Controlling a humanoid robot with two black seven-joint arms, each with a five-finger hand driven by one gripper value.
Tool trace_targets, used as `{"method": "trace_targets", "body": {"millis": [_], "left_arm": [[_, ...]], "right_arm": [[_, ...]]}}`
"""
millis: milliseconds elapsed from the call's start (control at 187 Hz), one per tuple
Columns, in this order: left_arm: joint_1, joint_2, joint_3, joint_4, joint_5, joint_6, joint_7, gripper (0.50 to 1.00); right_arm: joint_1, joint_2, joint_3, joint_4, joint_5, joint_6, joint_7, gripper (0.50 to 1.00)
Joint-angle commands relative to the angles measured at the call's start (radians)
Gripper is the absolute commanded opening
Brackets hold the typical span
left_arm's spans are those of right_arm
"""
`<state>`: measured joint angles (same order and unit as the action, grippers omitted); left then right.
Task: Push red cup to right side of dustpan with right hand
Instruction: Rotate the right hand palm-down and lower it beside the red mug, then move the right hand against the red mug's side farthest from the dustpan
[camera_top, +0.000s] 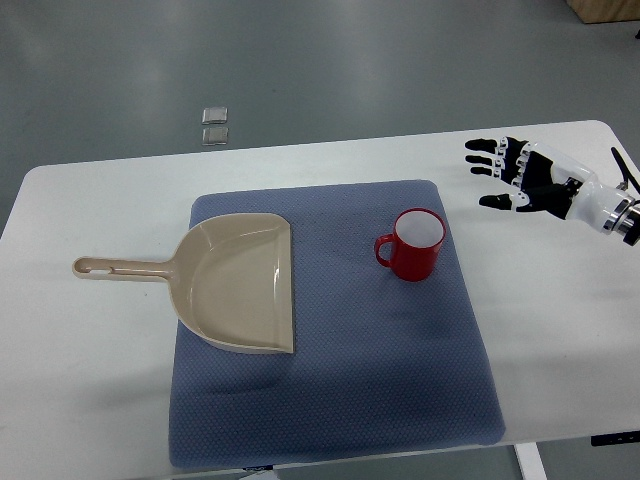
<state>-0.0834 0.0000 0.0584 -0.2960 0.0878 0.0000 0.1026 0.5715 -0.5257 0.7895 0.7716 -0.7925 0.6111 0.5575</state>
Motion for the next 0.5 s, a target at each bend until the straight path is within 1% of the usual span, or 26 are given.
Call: {"method": "trace_targets", "body": {"millis": [0,145,354,407,493], "left_arm": [[0.001,0.0,0.0,0.0,0.0,0.001,0.0,1.0],[-0.001,0.0,0.0,0.001,0.0,0.001,0.0,1.0],[0.001,0.0,0.0,0.001,0.0,0.0,0.0,1.0],[0.001,0.0,0.0,0.001,0.0,0.0,0.0,1.0],[0.001,0.0,-0.002,0.001,0.0,0.0,0.0,1.0]], "right_arm": [[-0.036,0.024,-0.001,0.0,-0.024,0.0,0.053,0.934],[-0.065,0.059,-0.001,0.0,-0.071,0.0,0.053,0.932],[-0.091,0.098,0.002,0.0,-0.074,0.0,0.053,0.932],[-0.093,0.113,-0.001,0.0,-0.074,-0.031,0.053,0.932],[-0.093,0.13,-0.001,-0.005,-0.074,-0.06,0.053,0.932]]}}
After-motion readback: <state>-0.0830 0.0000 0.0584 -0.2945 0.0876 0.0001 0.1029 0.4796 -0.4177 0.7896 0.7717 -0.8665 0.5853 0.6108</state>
